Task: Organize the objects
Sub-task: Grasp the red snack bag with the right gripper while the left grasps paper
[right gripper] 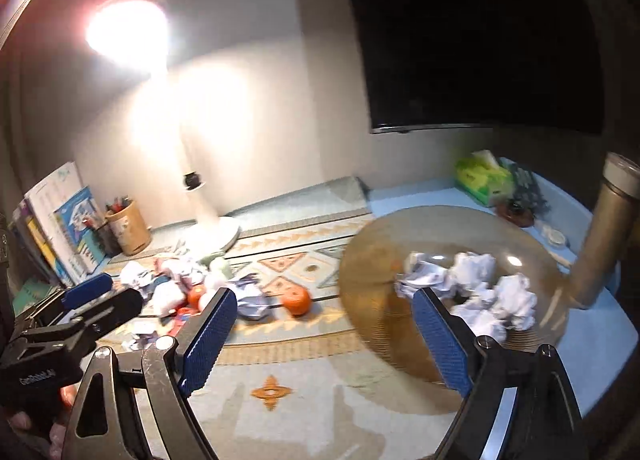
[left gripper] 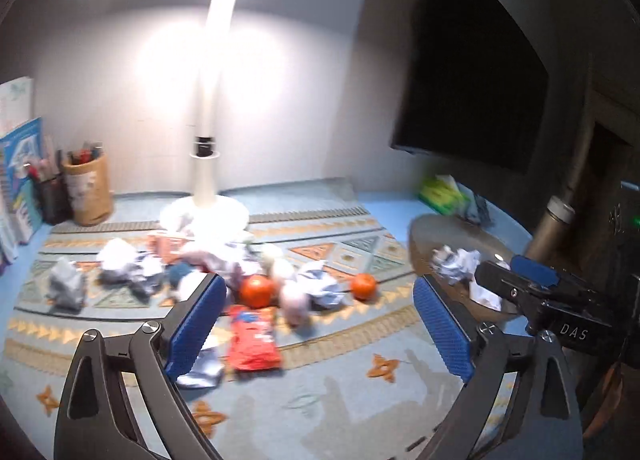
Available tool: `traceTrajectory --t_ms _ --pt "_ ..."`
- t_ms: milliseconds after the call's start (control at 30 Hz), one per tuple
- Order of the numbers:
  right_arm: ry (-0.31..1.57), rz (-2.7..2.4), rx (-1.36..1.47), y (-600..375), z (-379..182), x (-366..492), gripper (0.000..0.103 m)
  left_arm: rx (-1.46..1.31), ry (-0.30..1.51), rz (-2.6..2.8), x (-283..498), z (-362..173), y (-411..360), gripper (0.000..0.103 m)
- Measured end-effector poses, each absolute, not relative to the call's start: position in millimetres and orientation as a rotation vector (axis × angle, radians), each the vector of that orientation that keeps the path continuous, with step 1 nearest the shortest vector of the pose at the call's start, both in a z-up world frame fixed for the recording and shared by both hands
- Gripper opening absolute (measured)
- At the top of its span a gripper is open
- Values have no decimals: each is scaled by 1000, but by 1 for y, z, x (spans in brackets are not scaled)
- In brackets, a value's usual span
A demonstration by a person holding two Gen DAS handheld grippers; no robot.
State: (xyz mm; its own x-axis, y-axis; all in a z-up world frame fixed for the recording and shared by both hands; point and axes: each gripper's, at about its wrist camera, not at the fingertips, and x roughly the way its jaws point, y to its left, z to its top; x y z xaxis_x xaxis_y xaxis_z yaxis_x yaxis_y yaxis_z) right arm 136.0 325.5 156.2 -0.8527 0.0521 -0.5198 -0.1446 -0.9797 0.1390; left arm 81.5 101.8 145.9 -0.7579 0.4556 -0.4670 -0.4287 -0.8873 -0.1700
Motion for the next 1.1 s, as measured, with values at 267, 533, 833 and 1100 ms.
traceTrajectory --t_ms 267,533,833,1100 --pt "116 3048 -1055 227 100 67 103 -984 -82 2790 43 81 -11 96" --pt "197 2980 -1305 223 38 34 103 -1037 -68 2756 41 42 -13 96" --pt "122 2919 -1346 217 33 25 95 -1071 130 2595 35 39 14 95" --pt "347 2861 -1512 218 33 -7 72 -1164 236 2352 5 33 41 89"
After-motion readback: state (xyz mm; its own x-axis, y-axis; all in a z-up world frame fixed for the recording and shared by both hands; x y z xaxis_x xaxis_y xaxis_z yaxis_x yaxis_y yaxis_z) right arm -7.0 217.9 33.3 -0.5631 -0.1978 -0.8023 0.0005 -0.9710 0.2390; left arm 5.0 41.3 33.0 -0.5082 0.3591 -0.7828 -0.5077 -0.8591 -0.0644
